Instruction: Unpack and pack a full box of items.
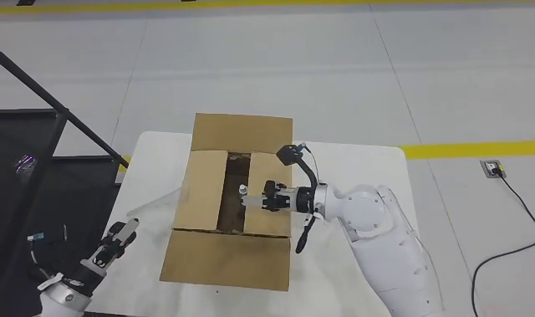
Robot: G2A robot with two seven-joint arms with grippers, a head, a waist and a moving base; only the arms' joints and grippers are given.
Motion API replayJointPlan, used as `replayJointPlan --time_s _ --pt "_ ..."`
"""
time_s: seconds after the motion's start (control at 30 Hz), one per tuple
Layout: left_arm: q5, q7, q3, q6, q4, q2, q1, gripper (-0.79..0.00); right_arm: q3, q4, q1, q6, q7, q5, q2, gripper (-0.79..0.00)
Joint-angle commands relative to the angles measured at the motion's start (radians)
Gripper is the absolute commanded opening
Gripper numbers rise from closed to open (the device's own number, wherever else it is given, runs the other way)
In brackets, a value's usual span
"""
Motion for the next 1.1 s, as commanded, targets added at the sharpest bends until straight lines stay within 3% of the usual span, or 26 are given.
replayJointPlan --time_s 0.0,0.17,0.33,0.5,0.7,1.07 --pt "-0.034 -0.061 -0.024 -0.005 0.027 0.004 0.017 0.000 0.000 0.000 0.000 0.000 0.000 0.000 0.000 0.000" --pt "-0.016 -0.226 -0.049 -0.041 0.071 0.019 0.037 0.000 0.006 0.004 -0.021 0.003 -0.033 0.003 0.003 0.000" --pt "-0.014 -0.418 -0.026 -0.083 0.093 0.037 0.019 0.000 0.052 0.058 -0.037 0.005 -0.170 0.088 0.006 0.000" --pt "-0.036 -0.563 0.024 -0.097 0.132 0.053 -0.020 0.000 0.087 0.132 -0.032 0.023 -0.392 0.160 0.000 0.000" --pt "-0.152 -0.646 0.079 -0.082 0.143 0.061 -0.054 0.000 0.063 0.260 0.027 0.069 -0.659 0.147 -0.018 0.000" --pt "-0.295 -0.687 0.087 -0.040 0.114 0.076 -0.076 0.000 0.004 0.601 0.230 0.020 -0.788 0.180 -0.051 0.000"
